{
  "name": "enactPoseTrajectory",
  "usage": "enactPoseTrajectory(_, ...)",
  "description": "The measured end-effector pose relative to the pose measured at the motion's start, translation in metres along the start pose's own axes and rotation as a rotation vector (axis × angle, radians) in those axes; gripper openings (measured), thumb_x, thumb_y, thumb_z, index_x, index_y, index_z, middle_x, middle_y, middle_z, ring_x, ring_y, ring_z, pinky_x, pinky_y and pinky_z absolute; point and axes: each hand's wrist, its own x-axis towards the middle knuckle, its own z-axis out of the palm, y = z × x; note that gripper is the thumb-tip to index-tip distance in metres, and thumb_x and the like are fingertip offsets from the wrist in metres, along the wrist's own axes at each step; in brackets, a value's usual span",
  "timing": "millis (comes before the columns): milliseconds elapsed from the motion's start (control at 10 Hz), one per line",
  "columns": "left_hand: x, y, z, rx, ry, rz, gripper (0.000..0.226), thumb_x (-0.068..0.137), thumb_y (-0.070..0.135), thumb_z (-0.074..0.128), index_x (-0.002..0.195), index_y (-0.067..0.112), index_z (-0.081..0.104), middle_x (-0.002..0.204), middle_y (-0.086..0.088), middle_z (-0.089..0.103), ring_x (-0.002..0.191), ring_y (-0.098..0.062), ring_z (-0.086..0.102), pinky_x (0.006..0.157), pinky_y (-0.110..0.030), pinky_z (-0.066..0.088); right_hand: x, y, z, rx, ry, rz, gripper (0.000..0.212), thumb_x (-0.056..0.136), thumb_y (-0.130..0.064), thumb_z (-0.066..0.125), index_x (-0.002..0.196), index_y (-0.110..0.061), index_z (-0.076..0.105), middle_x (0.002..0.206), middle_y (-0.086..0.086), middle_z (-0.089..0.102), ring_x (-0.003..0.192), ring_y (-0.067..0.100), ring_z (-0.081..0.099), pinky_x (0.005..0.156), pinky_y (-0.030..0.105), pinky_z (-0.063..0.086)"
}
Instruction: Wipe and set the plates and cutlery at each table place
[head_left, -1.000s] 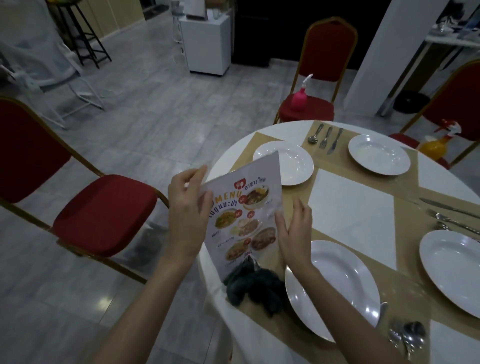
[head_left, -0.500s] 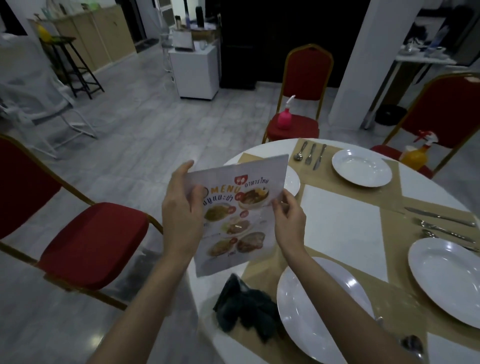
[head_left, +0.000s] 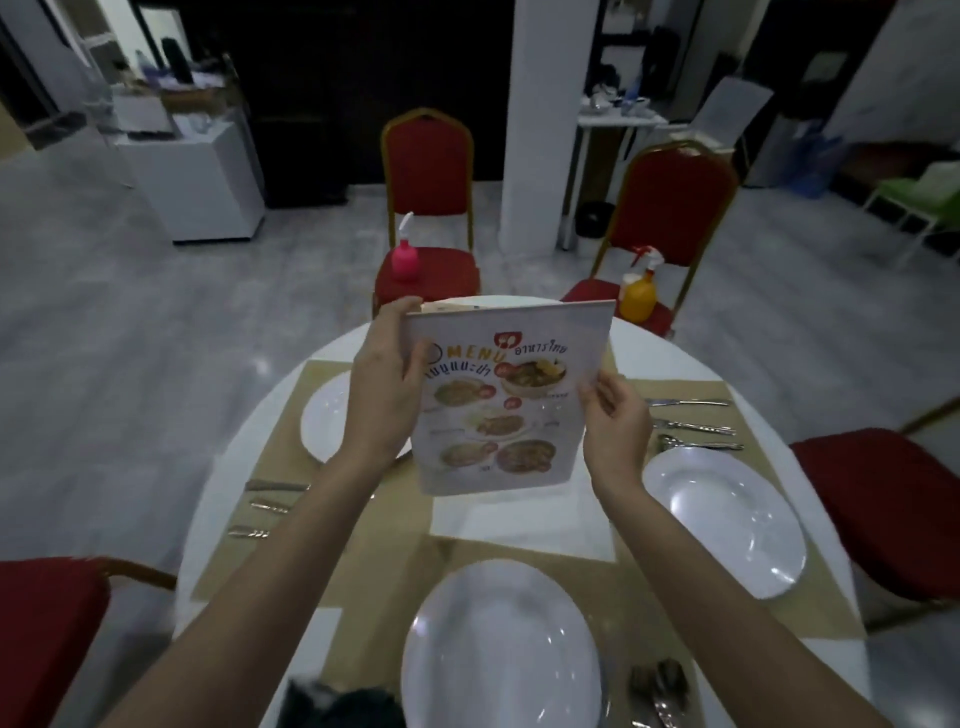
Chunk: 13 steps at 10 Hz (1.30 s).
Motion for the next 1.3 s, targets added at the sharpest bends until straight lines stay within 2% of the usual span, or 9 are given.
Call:
enactPoseTrajectory(100,0.014,-0.001,0.049,-0.004,-0.031,-0.013,0.031,0.098,0.015,0.048,0.128,0.021,0.046,0.118,0.000,0.058,0.101,-0.010,0.058,0.081,-0.036,0.055,0.028,0.025,-0.017,-0.006,0.044,0.052,0.014,0.096,-0.020,0.059,0.107,-0.016,0.067,0.096,-0.005,0.071,0.092,0.014,0.067,0.076,0.029,0.056)
enactPoseTrajectory(200,0.027,-0.009,0.084,-0.018,-0.057,-0.030,0.030,0.098,0.016,0.047,0.127,0.025,0.046,0.117,0.007,0.056,0.097,0.001,0.056,0.079,-0.029,0.055,0.047,0.043,-0.023,0.023,0.068,0.103,0.014,0.097,-0.018,0.058,0.106,-0.013,0.067,0.100,-0.002,0.072,0.089,0.008,0.068,0.073,0.018,0.055)
enactPoseTrajectory(400,0.037,-0.041,0.116,0.007,-0.126,-0.065,0.033,0.098,0.024,0.046,0.129,0.032,0.042,0.129,0.003,0.054,0.116,-0.019,0.055,0.089,-0.047,0.054,0.064,0.082,-0.018,0.033,0.045,0.188,0.015,0.096,-0.017,0.059,0.107,-0.010,0.065,0.101,0.001,0.073,0.093,0.014,0.070,0.080,0.036,0.059)
enactPoseTrajectory(600,0.034,-0.051,0.119,-0.008,-0.110,-0.092,0.037,0.099,0.020,0.046,0.135,0.026,0.040,0.132,0.001,0.054,0.115,-0.016,0.055,0.090,-0.046,0.054,0.064,0.091,-0.011,0.035,0.031,0.218,0.012,0.097,-0.014,0.056,0.106,-0.012,0.064,0.098,0.000,0.071,0.093,0.017,0.069,0.079,0.035,0.058)
enactPoseTrajectory(800,0.039,-0.060,0.124,-0.015,-0.138,-0.132,0.053,0.096,0.017,0.048,0.144,0.034,0.032,0.145,0.002,0.043,0.131,-0.016,0.045,0.103,-0.047,0.046,0.064,0.091,-0.014,-0.045,-0.049,0.195,0.025,0.096,-0.009,0.055,0.119,-0.013,0.063,0.098,-0.009,0.066,0.093,0.012,0.065,0.084,0.037,0.058)
enactPoseTrajectory(1000,0.040,-0.056,0.118,-0.030,-0.208,-0.135,0.063,0.096,0.023,0.050,0.151,0.029,0.020,0.155,-0.002,0.030,0.142,-0.020,0.029,0.112,-0.048,0.036,0.037,0.097,-0.024,-0.073,-0.152,0.201,0.040,0.096,-0.008,0.054,0.136,-0.013,0.053,0.128,-0.003,0.062,0.117,0.014,0.059,0.097,0.038,0.053)
enactPoseTrajectory(1100,0.028,-0.052,0.105,-0.040,-0.241,-0.142,0.066,0.097,0.024,0.052,0.152,0.028,0.016,0.157,0.001,0.027,0.143,-0.017,0.027,0.113,-0.040,0.035,0.012,0.099,-0.032,-0.133,-0.180,0.207,0.042,0.098,-0.014,0.054,0.139,-0.015,0.049,0.136,0.000,0.057,0.125,0.016,0.053,0.103,0.036,0.046)
enactPoseTrajectory(1200,0.013,-0.053,0.084,0.007,-0.257,-0.151,0.061,0.096,0.019,0.053,0.150,0.027,0.024,0.154,0.002,0.033,0.139,-0.015,0.033,0.110,-0.034,0.036,-0.010,0.101,-0.040,-0.176,-0.211,0.218,0.044,0.098,-0.014,0.052,0.142,-0.014,0.046,0.140,0.001,0.054,0.129,0.017,0.049,0.107,0.037,0.042)
enactPoseTrajectory(1300,-0.022,-0.070,0.065,0.055,-0.267,-0.237,0.052,0.096,0.017,0.052,0.145,0.017,0.037,0.148,-0.004,0.041,0.136,-0.019,0.039,0.111,-0.040,0.037,-0.036,0.110,-0.039,-0.276,-0.241,0.226,0.040,0.098,-0.019,0.052,0.137,-0.014,0.050,0.135,0.004,0.058,0.126,0.023,0.052,0.105,0.046,0.044)
